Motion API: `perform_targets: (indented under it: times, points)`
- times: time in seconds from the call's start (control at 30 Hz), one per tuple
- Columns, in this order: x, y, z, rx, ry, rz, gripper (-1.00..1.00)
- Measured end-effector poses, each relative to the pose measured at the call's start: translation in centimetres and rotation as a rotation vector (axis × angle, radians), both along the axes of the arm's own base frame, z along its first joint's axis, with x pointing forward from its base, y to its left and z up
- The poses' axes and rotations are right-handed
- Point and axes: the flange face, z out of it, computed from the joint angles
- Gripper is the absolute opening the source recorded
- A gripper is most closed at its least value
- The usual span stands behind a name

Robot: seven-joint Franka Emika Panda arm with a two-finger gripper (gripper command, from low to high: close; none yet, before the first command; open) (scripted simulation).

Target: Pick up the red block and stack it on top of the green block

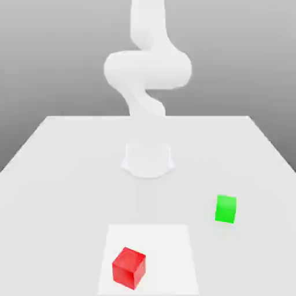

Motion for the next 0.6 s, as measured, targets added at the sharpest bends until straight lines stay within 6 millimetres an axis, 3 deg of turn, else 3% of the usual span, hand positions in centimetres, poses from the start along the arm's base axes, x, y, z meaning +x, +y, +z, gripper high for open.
perform_targets:
  times: [0.13, 0.3, 0.43, 0.6]
  points:
    - [4.8, -0.5, -7.2, 0.019, 0.123, -0.071, 0.00]
    - [8.6, -1.6, -16.8, 0.047, 0.270, -0.155, 0.00]
    - [10.2, -2.4, -24.7, 0.074, 0.386, -0.220, 0.00]
    - [10.2, -3.4, -34.6, 0.116, 0.531, -0.303, 0.00]
